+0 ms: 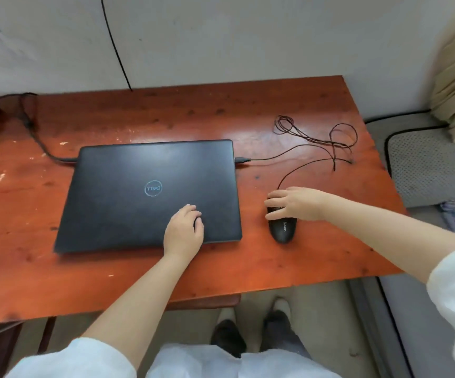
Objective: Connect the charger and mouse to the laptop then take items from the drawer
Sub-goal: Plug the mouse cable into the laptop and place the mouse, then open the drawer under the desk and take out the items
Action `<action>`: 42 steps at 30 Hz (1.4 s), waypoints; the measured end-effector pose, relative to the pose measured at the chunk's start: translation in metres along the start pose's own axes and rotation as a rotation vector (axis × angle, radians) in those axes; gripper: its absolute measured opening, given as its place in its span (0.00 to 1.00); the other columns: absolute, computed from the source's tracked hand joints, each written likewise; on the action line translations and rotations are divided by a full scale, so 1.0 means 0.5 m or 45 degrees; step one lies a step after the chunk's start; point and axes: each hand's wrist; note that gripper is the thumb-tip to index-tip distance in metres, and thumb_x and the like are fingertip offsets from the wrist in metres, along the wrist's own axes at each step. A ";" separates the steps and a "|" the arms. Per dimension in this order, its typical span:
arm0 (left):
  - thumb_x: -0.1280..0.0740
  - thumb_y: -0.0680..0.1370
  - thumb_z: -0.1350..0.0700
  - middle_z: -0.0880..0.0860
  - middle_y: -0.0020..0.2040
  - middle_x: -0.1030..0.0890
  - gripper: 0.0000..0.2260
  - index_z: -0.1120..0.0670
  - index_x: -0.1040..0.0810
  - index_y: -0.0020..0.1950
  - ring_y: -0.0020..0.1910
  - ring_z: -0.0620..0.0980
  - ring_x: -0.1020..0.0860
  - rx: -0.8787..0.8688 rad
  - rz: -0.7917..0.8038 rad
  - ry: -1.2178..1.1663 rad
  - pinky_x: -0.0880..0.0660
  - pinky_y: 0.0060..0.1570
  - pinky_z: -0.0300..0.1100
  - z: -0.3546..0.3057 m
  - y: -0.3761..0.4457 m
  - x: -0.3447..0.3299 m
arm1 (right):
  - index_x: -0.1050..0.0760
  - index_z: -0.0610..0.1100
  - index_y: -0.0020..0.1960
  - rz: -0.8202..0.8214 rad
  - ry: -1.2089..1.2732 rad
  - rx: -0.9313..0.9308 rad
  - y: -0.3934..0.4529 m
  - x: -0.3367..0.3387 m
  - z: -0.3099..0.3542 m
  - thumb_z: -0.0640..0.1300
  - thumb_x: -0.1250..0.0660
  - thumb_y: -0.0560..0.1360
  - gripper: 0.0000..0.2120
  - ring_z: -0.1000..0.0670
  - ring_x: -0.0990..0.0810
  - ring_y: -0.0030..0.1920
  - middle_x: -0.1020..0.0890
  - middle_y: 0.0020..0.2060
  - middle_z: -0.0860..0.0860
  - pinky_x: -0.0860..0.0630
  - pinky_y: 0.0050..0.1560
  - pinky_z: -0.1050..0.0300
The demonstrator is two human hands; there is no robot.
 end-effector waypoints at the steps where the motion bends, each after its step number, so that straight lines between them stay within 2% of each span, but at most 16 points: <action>1: 0.39 0.77 0.66 0.60 0.64 0.23 0.11 0.65 0.21 0.56 0.67 0.55 0.29 -0.006 0.001 0.001 0.35 0.67 0.46 0.013 -0.011 0.008 | 0.41 0.50 0.70 0.007 -0.010 -0.021 -0.001 0.001 0.009 0.31 0.45 0.76 0.26 0.45 0.44 0.73 0.44 0.75 0.47 0.31 0.64 0.46; 4: 0.38 0.76 0.67 0.60 0.61 0.21 0.10 0.66 0.20 0.53 0.65 0.57 0.26 -0.007 -0.037 0.006 0.31 0.64 0.47 0.050 -0.048 0.028 | 0.45 0.51 0.73 0.035 0.059 -0.226 -0.004 0.001 0.038 0.31 0.46 0.76 0.29 0.45 0.48 0.75 0.53 0.76 0.47 0.33 0.67 0.47; 7: 0.37 0.75 0.68 0.61 0.59 0.20 0.09 0.66 0.19 0.52 0.63 0.57 0.25 0.017 -0.024 0.037 0.30 0.63 0.48 0.083 -0.092 0.049 | 0.49 0.51 0.74 -0.055 0.210 -0.546 -0.017 -0.001 0.091 0.32 0.41 0.74 0.34 0.46 0.50 0.75 0.55 0.76 0.46 0.36 0.68 0.50; 9: 0.35 0.73 0.69 0.62 0.57 0.19 0.09 0.66 0.19 0.51 0.61 0.59 0.23 -0.021 -0.021 0.092 0.27 0.60 0.49 0.100 -0.127 0.073 | 0.47 0.48 0.74 -0.198 0.350 -0.756 -0.026 -0.005 0.142 0.32 0.41 0.74 0.32 0.46 0.48 0.75 0.52 0.76 0.44 0.37 0.68 0.50; 12: 0.24 0.60 0.71 0.64 0.44 0.15 0.14 0.66 0.17 0.44 0.46 0.63 0.17 -0.275 0.002 0.457 0.19 0.41 0.54 0.140 -0.188 0.110 | 0.37 0.40 0.70 -0.515 0.624 -0.922 -0.021 -0.009 0.249 0.30 0.41 0.72 0.27 0.42 0.40 0.72 0.40 0.74 0.41 0.36 0.67 0.47; 13: 0.23 0.58 0.70 0.64 0.43 0.15 0.16 0.65 0.17 0.45 0.45 0.64 0.17 -0.326 -0.008 0.591 0.19 0.39 0.55 0.155 -0.209 0.120 | 0.34 0.37 0.68 -0.643 0.700 -0.914 -0.011 -0.008 0.290 0.29 0.41 0.71 0.25 0.40 0.36 0.70 0.36 0.71 0.38 0.35 0.66 0.46; 15: 0.22 0.59 0.66 0.64 0.49 0.16 0.20 0.63 0.18 0.50 0.50 0.65 0.18 -0.359 -0.002 0.784 0.20 0.45 0.57 0.188 -0.253 0.129 | 0.29 0.33 0.63 -0.829 0.843 -0.889 0.018 -0.006 0.381 0.28 0.39 0.70 0.21 0.35 0.31 0.66 0.29 0.66 0.35 0.31 0.64 0.42; 16: 0.23 0.63 0.63 0.64 0.55 0.18 0.21 0.62 0.20 0.55 0.56 0.64 0.21 -0.324 0.028 0.828 0.22 0.51 0.57 0.202 -0.275 0.134 | 0.28 0.33 0.62 -0.868 0.894 -0.894 0.034 -0.007 0.426 0.31 0.38 0.71 0.20 0.35 0.31 0.66 0.29 0.66 0.35 0.32 0.64 0.41; 18: 0.33 0.74 0.55 0.59 0.70 0.29 0.23 0.56 0.31 0.68 0.71 0.59 0.34 -0.221 0.112 0.925 0.33 0.66 0.55 0.231 -0.322 0.138 | 0.33 0.38 0.67 -0.776 0.957 -0.908 0.065 -0.008 0.520 0.40 0.37 0.74 0.22 0.38 0.37 0.71 0.33 0.70 0.39 0.37 0.68 0.43; 20: 0.42 0.79 0.49 0.54 0.76 0.40 0.24 0.52 0.41 0.74 0.76 0.55 0.46 -0.126 0.203 0.959 0.43 0.72 0.53 0.260 -0.372 0.141 | 0.39 0.42 0.71 -0.599 0.977 -0.920 0.092 -0.015 0.609 0.47 0.39 0.76 0.25 0.43 0.44 0.74 0.41 0.74 0.43 0.43 0.72 0.45; 24: 0.46 0.80 0.47 0.52 0.77 0.46 0.24 0.50 0.46 0.75 0.76 0.53 0.50 -0.026 0.276 0.941 0.46 0.73 0.51 0.325 -0.462 0.140 | 0.43 0.44 0.72 -0.468 1.063 -0.983 0.128 -0.032 0.742 0.48 0.42 0.78 0.25 0.45 0.47 0.75 0.43 0.75 0.44 0.45 0.73 0.46; 30: 0.47 0.80 0.47 0.52 0.78 0.47 0.24 0.50 0.47 0.75 0.76 0.52 0.51 0.005 0.355 0.917 0.47 0.74 0.51 0.450 -0.502 0.132 | 0.43 0.44 0.72 -0.355 1.113 -1.213 0.173 -0.072 0.829 0.48 0.43 0.78 0.25 0.46 0.44 0.74 0.41 0.74 0.45 0.43 0.73 0.48; 36: 0.43 0.79 0.47 0.55 0.75 0.39 0.25 0.54 0.42 0.73 0.75 0.53 0.44 -0.001 0.250 0.902 0.40 0.70 0.50 0.615 -0.467 0.076 | 0.37 0.39 0.69 -0.367 1.198 -1.459 0.255 -0.139 0.836 0.47 0.40 0.77 0.23 0.42 0.36 0.69 0.32 0.69 0.41 0.36 0.68 0.46; 38: 0.42 0.78 0.47 0.57 0.74 0.38 0.26 0.57 0.42 0.73 0.74 0.55 0.42 0.014 0.227 0.844 0.37 0.68 0.52 0.664 -0.449 0.036 | 0.37 0.37 0.68 -0.439 1.294 -1.520 0.299 -0.174 0.829 0.47 0.39 0.76 0.24 0.40 0.32 0.67 0.30 0.67 0.40 0.33 0.65 0.45; 42: 0.41 0.78 0.45 0.61 0.76 0.44 0.33 0.62 0.51 0.75 0.74 0.59 0.44 0.145 0.087 0.577 0.38 0.70 0.54 0.751 -0.402 -0.067 | 0.42 0.35 0.71 -0.780 1.519 -1.618 0.404 -0.261 0.795 0.48 0.36 0.75 0.30 0.39 0.33 0.68 0.34 0.69 0.39 0.32 0.66 0.46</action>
Point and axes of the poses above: each hand's wrist, its own y-axis towards the middle knuckle, its own x-axis out of the back of the hand, z = x × y
